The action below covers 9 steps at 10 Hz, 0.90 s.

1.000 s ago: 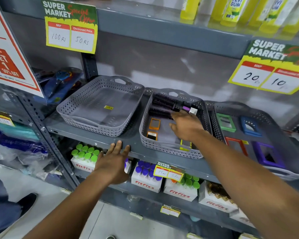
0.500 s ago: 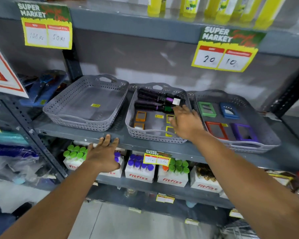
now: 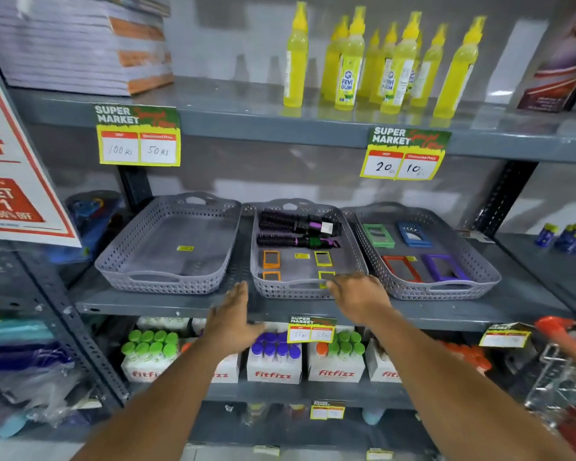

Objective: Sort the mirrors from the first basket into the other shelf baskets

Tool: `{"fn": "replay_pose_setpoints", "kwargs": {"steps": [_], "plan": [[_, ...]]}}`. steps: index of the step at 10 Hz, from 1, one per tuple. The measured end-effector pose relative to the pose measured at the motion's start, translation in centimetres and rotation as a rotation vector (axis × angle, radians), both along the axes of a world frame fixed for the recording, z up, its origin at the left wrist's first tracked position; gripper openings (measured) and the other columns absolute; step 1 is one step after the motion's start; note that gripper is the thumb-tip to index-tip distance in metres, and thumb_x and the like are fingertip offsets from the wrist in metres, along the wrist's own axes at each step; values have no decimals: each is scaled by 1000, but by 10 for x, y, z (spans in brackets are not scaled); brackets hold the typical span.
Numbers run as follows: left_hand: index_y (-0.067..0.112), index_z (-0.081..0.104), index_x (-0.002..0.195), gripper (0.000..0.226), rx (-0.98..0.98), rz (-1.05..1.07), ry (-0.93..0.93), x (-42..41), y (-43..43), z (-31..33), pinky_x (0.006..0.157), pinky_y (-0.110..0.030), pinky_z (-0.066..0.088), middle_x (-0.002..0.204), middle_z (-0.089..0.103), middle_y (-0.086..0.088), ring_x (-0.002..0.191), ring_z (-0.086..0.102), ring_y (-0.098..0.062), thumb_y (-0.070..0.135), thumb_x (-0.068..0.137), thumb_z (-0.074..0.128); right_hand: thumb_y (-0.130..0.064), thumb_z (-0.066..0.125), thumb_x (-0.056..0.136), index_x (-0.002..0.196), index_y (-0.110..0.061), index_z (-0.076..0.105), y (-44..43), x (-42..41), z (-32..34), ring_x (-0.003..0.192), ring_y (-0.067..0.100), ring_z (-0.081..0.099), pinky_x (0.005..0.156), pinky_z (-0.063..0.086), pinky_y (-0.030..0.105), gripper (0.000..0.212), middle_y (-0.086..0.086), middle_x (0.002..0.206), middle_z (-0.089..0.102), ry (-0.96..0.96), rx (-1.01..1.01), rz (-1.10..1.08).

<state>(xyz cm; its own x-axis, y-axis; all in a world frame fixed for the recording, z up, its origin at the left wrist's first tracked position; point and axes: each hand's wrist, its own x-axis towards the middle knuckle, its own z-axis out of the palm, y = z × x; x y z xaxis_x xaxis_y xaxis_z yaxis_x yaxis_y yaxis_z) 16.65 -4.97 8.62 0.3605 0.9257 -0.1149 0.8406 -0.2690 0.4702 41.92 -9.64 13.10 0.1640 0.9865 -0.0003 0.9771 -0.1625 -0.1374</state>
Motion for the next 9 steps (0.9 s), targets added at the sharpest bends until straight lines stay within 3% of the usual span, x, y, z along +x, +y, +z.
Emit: {"fn": "replay_pose_setpoints", "kwargs": {"steps": [1,2,3,4,5,6,7,8,9], "plan": [[18,-6,151,89,-4,-34,-56,12,2,7,118,-46,4,161,-6,-1,146,1,-20,34,89,56,-35,36,103,117,-17,60,-5,-4,-6,110,30,59,94,44,41,34,9,111,66,52,26,-16],[15,-2,151,87,45,-38,5,18,5,10,118,-47,4,161,-3,-3,146,-1,-20,29,88,56,-37,37,102,127,-16,55,-7,-5,-13,127,31,50,103,40,43,38,10,130,60,52,18,-18],[15,-1,151,86,208,-3,116,9,6,13,117,-49,1,161,-4,-6,146,-5,-25,31,88,55,-47,31,101,143,-21,43,-6,1,-15,146,27,30,118,20,48,51,5,153,42,-17,88,-45],[12,-5,151,86,421,145,301,-19,11,14,114,-48,-7,159,-12,-11,144,-15,-30,32,88,51,-49,24,100,152,-22,28,-8,33,-18,152,24,13,119,3,56,58,3,162,26,-87,219,-263],[12,-8,150,89,407,204,360,-40,16,10,115,-49,-6,159,-13,-14,144,-16,-31,28,87,52,-39,29,99,152,-21,24,-14,58,-21,152,26,12,120,3,60,56,6,163,25,-90,163,-423],[16,-16,149,91,361,184,394,-46,17,3,116,-49,-4,159,-17,-9,144,-17,-28,23,87,50,-21,37,94,146,-17,33,-20,73,-31,148,28,23,120,10,58,52,8,155,38,-60,77,-490],[16,-16,149,91,354,179,390,-40,18,4,115,-49,-4,159,-17,-9,144,-15,-28,24,87,50,-17,39,93,143,-16,38,-19,73,-33,146,29,26,121,13,54,51,9,151,43,-67,83,-472],[15,-13,149,91,335,169,413,-34,20,8,115,-51,-3,159,-13,-10,145,-12,-29,26,86,51,-18,40,92,146,-14,34,-18,72,-33,146,30,24,121,14,52,55,9,153,40,-89,100,-462],[15,-12,150,90,340,169,451,-35,17,8,115,-50,-3,160,-13,-10,145,-12,-29,27,86,51,-18,37,95,153,-14,19,-19,72,-33,151,28,12,122,7,52,62,9,162,23,-65,81,-465]]}}
